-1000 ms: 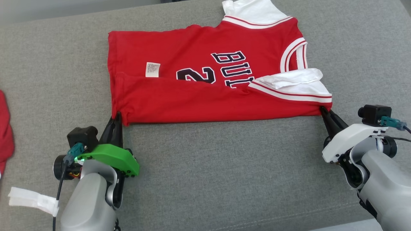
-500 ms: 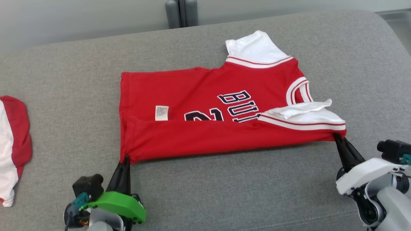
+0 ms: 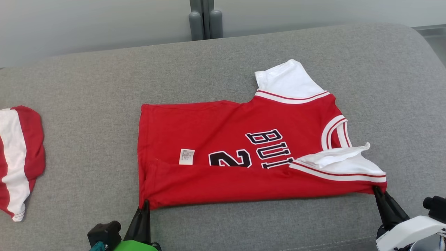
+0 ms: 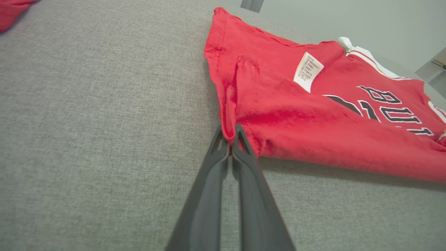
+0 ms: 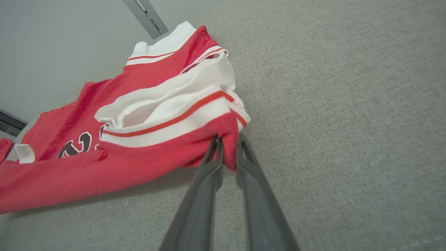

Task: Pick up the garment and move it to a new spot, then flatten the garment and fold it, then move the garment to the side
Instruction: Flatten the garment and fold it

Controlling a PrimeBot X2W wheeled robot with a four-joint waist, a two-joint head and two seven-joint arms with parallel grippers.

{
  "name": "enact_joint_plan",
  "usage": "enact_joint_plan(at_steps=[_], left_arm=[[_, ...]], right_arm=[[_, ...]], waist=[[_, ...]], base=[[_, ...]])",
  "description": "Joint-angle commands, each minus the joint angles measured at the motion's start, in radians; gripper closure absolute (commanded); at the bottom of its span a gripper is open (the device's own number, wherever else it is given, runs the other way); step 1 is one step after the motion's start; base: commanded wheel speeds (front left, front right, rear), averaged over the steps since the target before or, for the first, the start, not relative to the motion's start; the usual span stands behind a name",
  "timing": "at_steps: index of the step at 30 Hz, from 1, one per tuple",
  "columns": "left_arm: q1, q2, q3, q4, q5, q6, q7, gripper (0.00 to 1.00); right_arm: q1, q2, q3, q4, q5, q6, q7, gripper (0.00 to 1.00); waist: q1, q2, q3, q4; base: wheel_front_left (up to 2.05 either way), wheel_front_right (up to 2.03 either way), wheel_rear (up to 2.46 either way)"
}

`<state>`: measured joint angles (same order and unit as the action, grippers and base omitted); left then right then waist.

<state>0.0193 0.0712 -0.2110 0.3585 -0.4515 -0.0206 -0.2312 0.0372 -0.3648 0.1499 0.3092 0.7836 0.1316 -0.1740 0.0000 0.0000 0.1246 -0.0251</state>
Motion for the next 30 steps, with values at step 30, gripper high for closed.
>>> enact_joint_plan(at_steps=[30], left_arm=[[-0.045,0.014,0.227,-0.243,0.200,-0.002,-0.033,0.00]], right_arm=[[-0.023,0.161,-0.149,-0.250,-0.396,-0.002,-0.067,0.00]], waist=[[0.0000,0.0000,-0.099,0.011]], base=[[0.00,0.00,0.00]])
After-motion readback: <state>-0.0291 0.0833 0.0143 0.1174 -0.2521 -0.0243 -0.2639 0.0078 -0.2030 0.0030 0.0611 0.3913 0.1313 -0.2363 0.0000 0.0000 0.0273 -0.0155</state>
